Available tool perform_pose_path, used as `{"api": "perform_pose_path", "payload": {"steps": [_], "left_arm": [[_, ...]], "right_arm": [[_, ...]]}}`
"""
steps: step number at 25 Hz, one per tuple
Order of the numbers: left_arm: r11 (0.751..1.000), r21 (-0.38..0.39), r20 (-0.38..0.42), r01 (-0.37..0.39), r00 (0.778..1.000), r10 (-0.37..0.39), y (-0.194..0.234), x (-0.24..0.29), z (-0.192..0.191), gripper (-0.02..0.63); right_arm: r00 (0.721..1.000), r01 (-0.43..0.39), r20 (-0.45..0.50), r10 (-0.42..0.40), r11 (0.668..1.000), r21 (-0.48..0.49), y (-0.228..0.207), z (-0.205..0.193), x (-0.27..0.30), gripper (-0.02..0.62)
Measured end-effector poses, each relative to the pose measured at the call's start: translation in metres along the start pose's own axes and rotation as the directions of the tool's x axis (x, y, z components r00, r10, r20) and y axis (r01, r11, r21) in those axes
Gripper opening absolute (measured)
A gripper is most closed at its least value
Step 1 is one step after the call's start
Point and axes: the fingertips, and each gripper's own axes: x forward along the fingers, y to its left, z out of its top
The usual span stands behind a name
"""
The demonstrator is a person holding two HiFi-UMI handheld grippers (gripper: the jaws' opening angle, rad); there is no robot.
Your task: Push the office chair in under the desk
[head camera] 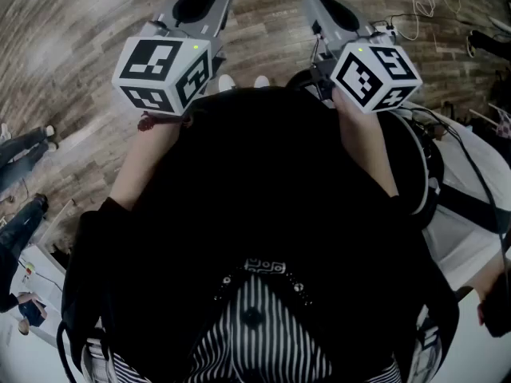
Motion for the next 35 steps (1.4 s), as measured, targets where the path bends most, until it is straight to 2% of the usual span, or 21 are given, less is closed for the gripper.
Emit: {"api": "perform_pose_path", "payload": {"steps": [10,15,18,29,31,35], "left_arm": [[1.0,-0.01,0.013,0.001,1.0,-0.001,0.0,-0.008,0.003,0.003],[1.0,-0.006,0.012,0.002,1.0,-0.002,0.0,-0.013,-0.001,0.003],[1.0,-0.006,0.008,0.0,1.0,0.001,0.005,-0.018,-0.002,0.003],[1.0,-0.028,0.01,-0.005,1.0,0.006,0.03,-0.034,-0.014,0.003],[1.0,-0.023,0.009,-0.005,1.0,0.005,0.023,-0.036,-0.01,0.003],[1.0,-0.009,0.019,0.0,1.0,0.0,0.0,-0.018,0.013,0.003]], "right_arm": [[1.0,0.008,0.004,-0.008,1.0,-0.008,0.007,0.001,-0.003,0.0],[1.0,-0.016,-0.006,0.016,1.0,-0.006,0.015,-0.004,-0.001,0.0],[0.999,-0.041,-0.019,0.041,0.999,-0.003,0.024,-0.007,0.003,0.0],[0.999,-0.036,-0.013,0.036,0.999,-0.003,0.045,-0.011,0.021,0.0],[0.999,-0.039,-0.01,0.039,0.999,-0.01,0.048,-0.005,0.016,0.0],[0.999,-0.041,0.012,0.041,0.999,-0.022,0.028,0.024,0.0,0.0]]}}
